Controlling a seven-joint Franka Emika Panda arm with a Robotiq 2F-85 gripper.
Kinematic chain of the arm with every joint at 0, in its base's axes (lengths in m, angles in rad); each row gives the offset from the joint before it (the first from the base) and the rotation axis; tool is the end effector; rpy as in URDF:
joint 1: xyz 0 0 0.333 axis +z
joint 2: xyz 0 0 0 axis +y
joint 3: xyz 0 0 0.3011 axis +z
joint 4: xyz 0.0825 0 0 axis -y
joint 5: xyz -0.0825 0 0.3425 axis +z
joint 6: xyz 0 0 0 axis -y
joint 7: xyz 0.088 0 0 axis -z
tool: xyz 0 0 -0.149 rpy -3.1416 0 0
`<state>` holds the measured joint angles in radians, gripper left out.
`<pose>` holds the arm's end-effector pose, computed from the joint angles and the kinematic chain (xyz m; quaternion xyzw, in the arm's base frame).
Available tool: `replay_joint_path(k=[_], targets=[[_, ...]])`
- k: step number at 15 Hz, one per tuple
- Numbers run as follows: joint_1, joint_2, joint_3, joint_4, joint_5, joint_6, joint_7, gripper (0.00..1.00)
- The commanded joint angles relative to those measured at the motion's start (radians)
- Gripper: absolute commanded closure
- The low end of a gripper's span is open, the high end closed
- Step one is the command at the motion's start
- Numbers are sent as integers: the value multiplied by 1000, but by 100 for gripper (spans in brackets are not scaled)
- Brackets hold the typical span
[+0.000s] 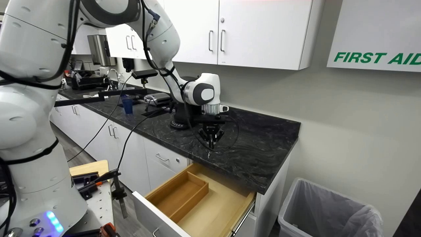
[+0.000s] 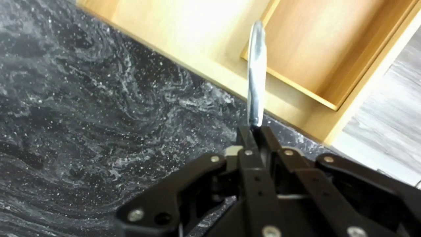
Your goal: Pick the fork on the counter and put it in the open drawer
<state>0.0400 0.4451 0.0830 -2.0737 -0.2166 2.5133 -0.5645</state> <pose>0.5547 0.0656 0.1906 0.9090 0.4142 -0.0107 0.0443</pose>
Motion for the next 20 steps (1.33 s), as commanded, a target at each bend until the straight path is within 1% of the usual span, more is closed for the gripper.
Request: replay_joint_path(k=[1,6,10,13,15,20], targets=[[-14,-189,3,-241,-13,84,76,95],[5,-315,-10,-419,-35,106,163,95],[9,-368,-19,-516,-71,130,247,95],[10,-361,-22,-562,-90,177,309,96],[10,-336,-29,-577,-106,213,339,95],[14,-271,-68,-594,-174,274,427,95]])
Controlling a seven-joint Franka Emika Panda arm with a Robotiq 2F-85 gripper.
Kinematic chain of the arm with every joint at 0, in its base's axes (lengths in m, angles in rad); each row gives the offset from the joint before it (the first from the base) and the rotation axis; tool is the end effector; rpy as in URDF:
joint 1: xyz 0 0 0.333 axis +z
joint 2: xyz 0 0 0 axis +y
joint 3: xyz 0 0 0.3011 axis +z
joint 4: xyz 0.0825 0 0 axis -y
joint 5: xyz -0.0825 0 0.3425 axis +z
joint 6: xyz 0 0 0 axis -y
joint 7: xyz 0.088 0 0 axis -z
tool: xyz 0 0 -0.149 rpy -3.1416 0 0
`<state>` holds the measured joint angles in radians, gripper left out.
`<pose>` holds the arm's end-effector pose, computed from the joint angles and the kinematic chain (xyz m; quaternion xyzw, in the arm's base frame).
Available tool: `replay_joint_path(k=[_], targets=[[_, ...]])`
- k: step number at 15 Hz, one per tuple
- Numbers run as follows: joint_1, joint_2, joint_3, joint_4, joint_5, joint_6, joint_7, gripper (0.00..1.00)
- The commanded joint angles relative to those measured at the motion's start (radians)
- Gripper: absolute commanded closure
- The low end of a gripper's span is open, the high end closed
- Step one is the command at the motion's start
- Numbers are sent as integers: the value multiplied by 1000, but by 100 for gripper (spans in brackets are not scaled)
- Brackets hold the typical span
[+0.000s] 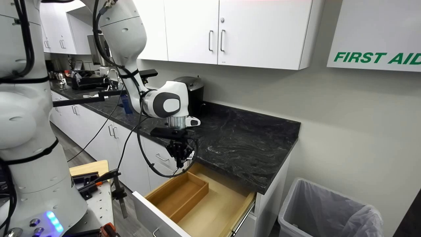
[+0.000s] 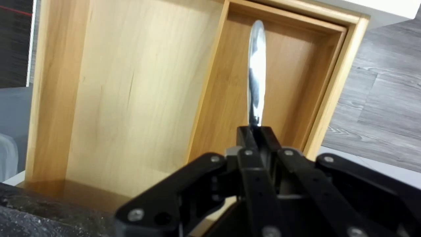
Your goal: Pick the fork on the counter and put it in the open drawer
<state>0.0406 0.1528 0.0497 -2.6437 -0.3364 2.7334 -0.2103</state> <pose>0.3958 0.0440 0.1691 0.9513 0.3013 -0.0338 0.0559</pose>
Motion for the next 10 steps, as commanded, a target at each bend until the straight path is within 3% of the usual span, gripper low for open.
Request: replay_joint_path(k=[1,10], targets=[[16,45,-45,-20,-66,63,86,96],[13,256,-57,26,-7,149,51,95]])
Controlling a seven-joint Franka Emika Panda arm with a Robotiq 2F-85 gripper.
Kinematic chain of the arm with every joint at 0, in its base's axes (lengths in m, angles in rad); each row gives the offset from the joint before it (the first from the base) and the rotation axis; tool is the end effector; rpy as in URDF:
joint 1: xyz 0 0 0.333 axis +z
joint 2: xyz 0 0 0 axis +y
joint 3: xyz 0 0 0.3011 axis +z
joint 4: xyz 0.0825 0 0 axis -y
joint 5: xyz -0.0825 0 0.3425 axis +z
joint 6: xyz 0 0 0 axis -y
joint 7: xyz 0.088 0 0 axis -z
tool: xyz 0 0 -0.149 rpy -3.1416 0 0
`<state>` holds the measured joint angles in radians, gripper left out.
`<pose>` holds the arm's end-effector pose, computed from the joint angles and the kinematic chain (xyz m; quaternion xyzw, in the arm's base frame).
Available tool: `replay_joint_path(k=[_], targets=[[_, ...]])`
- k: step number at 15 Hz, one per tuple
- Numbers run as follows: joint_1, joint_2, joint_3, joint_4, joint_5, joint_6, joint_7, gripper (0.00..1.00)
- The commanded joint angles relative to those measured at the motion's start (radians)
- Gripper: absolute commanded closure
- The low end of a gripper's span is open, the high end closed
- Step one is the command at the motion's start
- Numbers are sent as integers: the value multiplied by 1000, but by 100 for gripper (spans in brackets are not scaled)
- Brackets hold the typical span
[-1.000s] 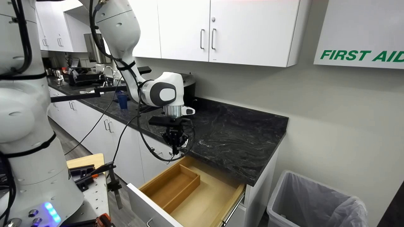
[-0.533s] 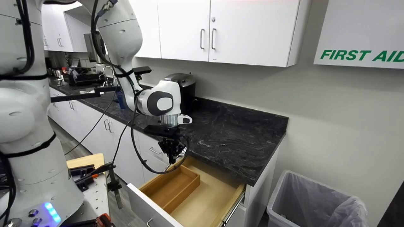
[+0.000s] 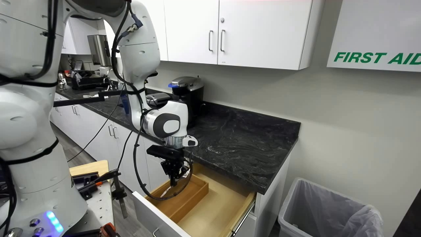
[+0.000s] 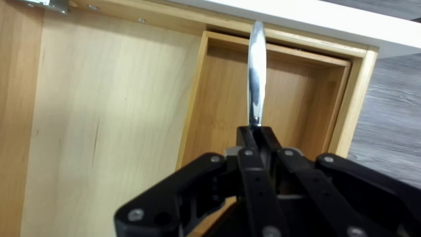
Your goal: Pick the fork on the counter and put it in the open drawer
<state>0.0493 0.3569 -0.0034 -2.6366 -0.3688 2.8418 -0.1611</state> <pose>0.3754 0.0315 0.0987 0.9565 0.2791 -0.0768 0.0370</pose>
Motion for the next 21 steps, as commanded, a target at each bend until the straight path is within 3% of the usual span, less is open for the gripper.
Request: replay_joint_path(k=[1,11,13,21], targets=[[10,67,-9,27,27,51,7,96],[24,137,-33,57,46,143,9,95],[22,140,-31,56,52,140,5,64],[13,125,-19,47,62,128,-6,15]])
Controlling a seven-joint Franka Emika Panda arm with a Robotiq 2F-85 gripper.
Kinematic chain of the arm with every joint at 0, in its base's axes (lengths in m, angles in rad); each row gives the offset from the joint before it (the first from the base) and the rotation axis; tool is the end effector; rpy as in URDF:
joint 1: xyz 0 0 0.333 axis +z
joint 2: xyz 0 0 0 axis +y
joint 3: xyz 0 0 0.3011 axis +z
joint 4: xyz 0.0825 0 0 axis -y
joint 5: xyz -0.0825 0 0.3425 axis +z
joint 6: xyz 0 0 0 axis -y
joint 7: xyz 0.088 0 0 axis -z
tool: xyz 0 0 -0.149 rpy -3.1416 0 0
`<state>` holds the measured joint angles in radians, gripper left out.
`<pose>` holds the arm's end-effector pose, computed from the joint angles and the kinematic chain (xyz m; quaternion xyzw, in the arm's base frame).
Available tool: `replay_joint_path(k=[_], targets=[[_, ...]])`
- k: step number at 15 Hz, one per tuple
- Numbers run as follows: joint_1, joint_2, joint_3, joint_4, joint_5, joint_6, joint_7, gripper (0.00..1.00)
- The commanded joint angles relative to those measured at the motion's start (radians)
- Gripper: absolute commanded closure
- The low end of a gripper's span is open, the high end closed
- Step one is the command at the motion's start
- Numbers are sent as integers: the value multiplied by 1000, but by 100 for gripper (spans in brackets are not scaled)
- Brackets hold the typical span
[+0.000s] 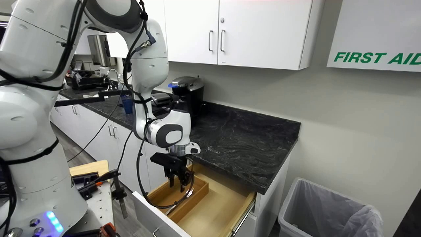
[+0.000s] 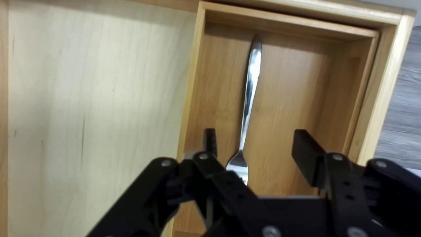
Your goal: Pick the fork on the counter and put it in the open drawer
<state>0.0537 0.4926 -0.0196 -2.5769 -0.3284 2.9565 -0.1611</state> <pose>0.3887 0.0308 0.0653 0.9641 0.2582 -0.0579 0.0220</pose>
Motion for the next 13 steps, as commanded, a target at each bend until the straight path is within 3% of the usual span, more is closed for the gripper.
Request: replay_joint_path(k=[1,3,5,6,13], targets=[[2,-20,6,-16,25,8,-12,8],[16,-83,12,-35,21,-15,-10,0],[51,-150,-9,-54,7,-36,11,0],[25,-44,5,-1,17,-4,-12,1],[42,-107,1,-22,11,-15,-7,0]])
